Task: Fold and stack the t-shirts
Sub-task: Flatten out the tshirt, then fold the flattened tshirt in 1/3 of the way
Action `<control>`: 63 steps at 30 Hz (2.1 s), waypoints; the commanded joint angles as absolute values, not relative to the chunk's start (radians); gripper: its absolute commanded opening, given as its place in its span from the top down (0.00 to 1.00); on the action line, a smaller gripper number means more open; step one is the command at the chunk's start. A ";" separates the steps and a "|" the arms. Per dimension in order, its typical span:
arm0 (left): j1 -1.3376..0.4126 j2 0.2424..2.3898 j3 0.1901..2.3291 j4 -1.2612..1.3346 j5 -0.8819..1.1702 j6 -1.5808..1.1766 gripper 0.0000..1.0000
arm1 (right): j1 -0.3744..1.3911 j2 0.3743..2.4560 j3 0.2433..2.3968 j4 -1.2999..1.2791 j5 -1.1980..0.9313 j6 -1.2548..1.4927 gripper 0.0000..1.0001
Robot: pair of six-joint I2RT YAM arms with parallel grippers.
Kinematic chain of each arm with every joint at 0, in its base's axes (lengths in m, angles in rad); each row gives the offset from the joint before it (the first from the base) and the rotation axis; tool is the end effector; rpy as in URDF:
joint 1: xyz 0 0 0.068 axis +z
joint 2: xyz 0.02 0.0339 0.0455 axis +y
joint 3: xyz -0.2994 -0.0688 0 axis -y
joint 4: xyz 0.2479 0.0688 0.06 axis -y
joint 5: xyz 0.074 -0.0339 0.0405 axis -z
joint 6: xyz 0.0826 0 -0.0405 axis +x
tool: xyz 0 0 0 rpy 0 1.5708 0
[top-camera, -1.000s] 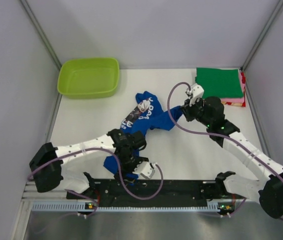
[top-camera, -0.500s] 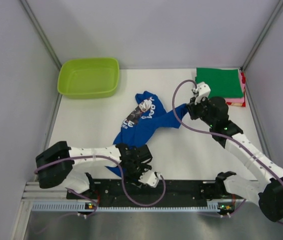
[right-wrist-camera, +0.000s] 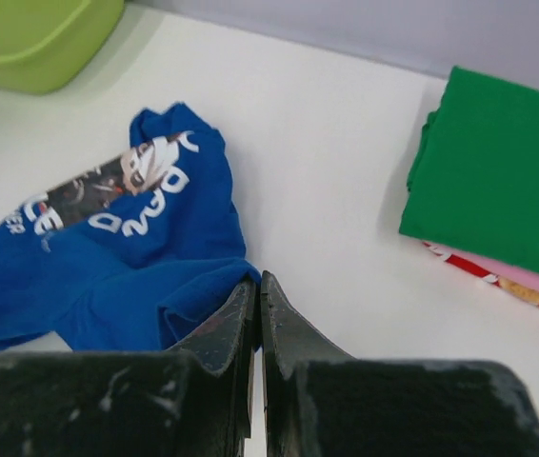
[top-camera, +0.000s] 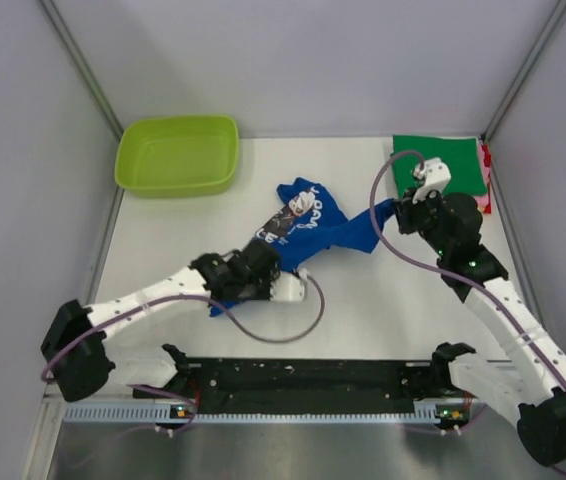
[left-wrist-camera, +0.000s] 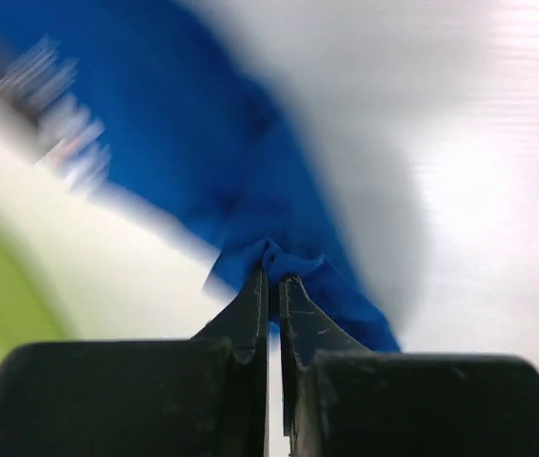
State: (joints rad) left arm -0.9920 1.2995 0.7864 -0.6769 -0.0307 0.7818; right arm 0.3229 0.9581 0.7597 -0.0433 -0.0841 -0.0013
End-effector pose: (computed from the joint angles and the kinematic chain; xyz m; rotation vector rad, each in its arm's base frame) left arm 0.1353 -0.2024 0.1872 2.1339 1.7500 -0.0137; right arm 0.2391 0.0873 0.3310 -0.3532 1.7876 0.3041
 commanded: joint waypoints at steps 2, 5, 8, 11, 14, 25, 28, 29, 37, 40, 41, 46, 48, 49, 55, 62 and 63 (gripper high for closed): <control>-0.735 1.134 1.138 -0.771 -0.349 0.798 1.00 | 0.288 0.815 0.980 -0.092 -0.015 0.038 1.00; -0.658 1.102 1.354 -0.844 -0.380 0.776 1.00 | 0.287 0.793 1.144 -0.161 -0.040 0.028 1.00; -0.603 1.066 1.550 -0.853 -0.446 0.778 1.00 | 0.288 0.775 1.285 -0.225 -0.074 0.012 1.00; -0.569 1.028 1.715 -0.841 -0.501 0.804 1.00 | 0.288 0.741 1.414 -0.285 -0.094 0.006 1.00; -0.568 0.997 1.839 -0.862 -0.517 0.811 1.00 | 0.287 0.709 1.529 -0.337 -0.098 -0.031 1.00; -0.568 0.925 1.996 -0.902 -0.520 0.805 1.00 | 0.287 0.664 1.716 -0.439 -0.164 -0.006 1.00; -0.568 0.948 1.974 -0.799 -0.626 0.871 1.00 | 0.288 0.687 1.721 -0.437 -0.126 -0.009 1.00; -0.566 0.963 1.973 -0.784 -0.630 0.891 1.00 | 0.287 0.705 1.723 -0.436 -0.108 -0.017 1.00; -0.448 1.091 1.672 -0.721 -0.430 0.833 1.00 | 0.287 0.880 1.550 -0.400 0.056 -0.153 1.00; -0.292 1.179 1.580 -0.660 -0.263 0.764 1.00 | 0.279 0.983 1.485 -0.384 0.120 -0.218 1.00; -0.264 1.208 1.545 -0.640 -0.232 0.753 1.00 | 0.267 1.018 1.462 -0.373 0.121 -0.218 1.00; -0.224 1.233 1.272 -0.507 -0.007 0.796 1.00 | 0.227 1.118 1.242 -0.243 -0.122 -0.206 1.00; -0.224 1.233 1.162 -0.453 0.076 0.813 1.00 | 0.226 1.114 1.123 -0.192 -0.185 -0.169 1.00; -0.222 1.238 1.113 -0.439 0.090 0.833 1.00 | 0.225 1.106 1.068 -0.174 -0.183 -0.147 1.00; -0.164 1.290 0.960 -0.374 0.162 0.977 1.00 | 0.227 1.062 0.888 -0.198 -0.169 -0.055 1.00; -0.048 1.333 1.012 -0.526 0.261 1.170 1.00 | 0.227 0.970 0.812 -0.287 -0.279 0.121 1.00; -0.045 1.339 1.019 -0.593 0.259 1.216 0.97 | 0.227 0.954 0.804 -0.307 -0.307 0.152 1.00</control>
State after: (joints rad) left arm -0.0803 1.3315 0.9653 -0.4942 0.1928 1.0447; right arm 0.2325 1.0279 0.8188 -0.2836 -0.2085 0.0132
